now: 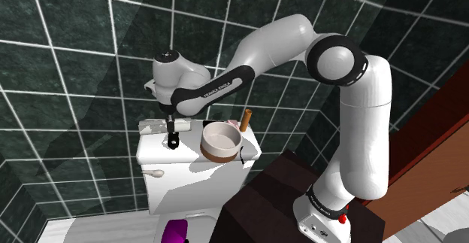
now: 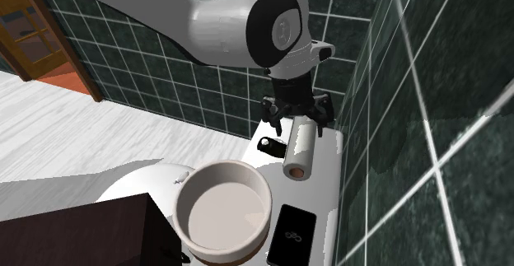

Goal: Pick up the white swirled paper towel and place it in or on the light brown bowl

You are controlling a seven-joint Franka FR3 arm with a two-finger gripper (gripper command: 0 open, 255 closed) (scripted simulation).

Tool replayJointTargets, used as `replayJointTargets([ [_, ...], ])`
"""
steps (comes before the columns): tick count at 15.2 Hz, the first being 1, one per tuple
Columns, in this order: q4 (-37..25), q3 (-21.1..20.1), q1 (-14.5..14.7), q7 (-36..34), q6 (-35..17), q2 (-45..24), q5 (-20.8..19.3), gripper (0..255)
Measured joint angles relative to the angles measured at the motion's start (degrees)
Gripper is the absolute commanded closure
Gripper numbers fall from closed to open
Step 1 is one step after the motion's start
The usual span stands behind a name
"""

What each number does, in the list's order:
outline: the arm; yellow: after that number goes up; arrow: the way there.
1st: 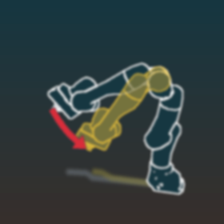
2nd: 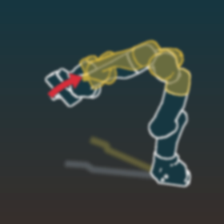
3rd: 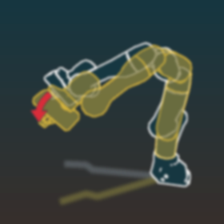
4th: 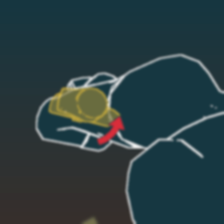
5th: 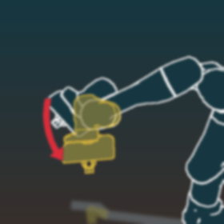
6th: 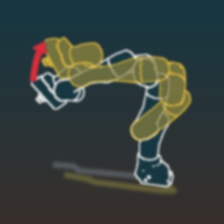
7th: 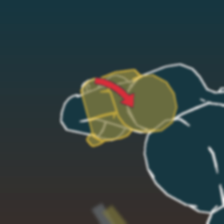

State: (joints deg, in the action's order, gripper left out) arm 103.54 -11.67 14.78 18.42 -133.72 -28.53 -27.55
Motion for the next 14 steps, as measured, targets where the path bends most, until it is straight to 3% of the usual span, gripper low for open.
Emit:
replayJointTargets([
  [7,-0.1,0.1,-0.1,0.0,-0.4,-0.4,-0.2,0],
  [8,-0.1,0.1,-0.1,0.0,-0.4,-0.4,-0.2,255],
  [14,-0.1,0.1,-0.1,0.0,-0.4,-0.4,-0.2,255],
])
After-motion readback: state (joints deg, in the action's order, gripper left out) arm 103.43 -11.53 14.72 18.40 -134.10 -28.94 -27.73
